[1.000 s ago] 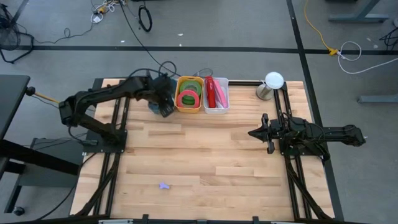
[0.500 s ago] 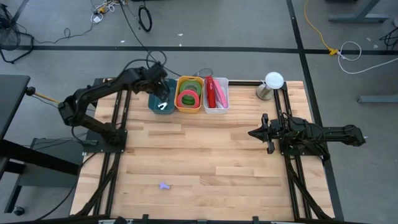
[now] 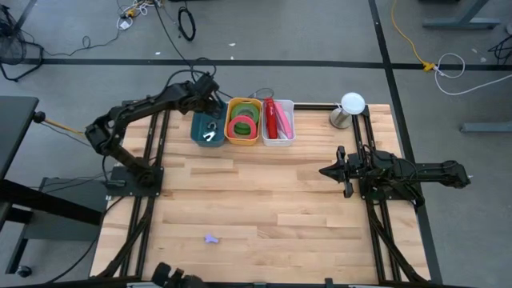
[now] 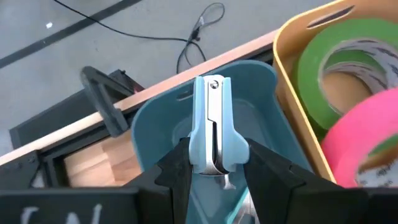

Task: Pick and place Stapler, Stapler remover, tape
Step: Put the blue staple remover into the blue bin

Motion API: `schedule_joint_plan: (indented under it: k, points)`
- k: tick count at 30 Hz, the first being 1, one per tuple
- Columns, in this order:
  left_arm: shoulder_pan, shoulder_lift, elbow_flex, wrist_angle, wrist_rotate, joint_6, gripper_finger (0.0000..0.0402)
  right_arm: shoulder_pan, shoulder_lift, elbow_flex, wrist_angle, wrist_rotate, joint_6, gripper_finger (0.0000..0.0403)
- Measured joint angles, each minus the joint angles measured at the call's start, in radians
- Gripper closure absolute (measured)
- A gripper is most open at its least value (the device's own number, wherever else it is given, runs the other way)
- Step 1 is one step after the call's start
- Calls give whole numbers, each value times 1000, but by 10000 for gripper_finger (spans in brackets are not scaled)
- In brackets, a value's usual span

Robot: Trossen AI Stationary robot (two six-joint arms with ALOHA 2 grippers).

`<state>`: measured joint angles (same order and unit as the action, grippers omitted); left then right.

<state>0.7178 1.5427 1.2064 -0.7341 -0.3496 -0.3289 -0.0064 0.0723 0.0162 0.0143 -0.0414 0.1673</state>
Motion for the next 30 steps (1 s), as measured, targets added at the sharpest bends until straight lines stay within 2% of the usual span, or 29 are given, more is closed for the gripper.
schedule_joint_plan:
  k: [16, 30]
  points:
    - [79, 150, 0, 12, 179, -1, 264, 0, 0, 0, 0, 0, 0, 396]
    - [85, 174, 0, 2, 194, -1, 264, 0, 0, 0, 0, 0, 0, 396]
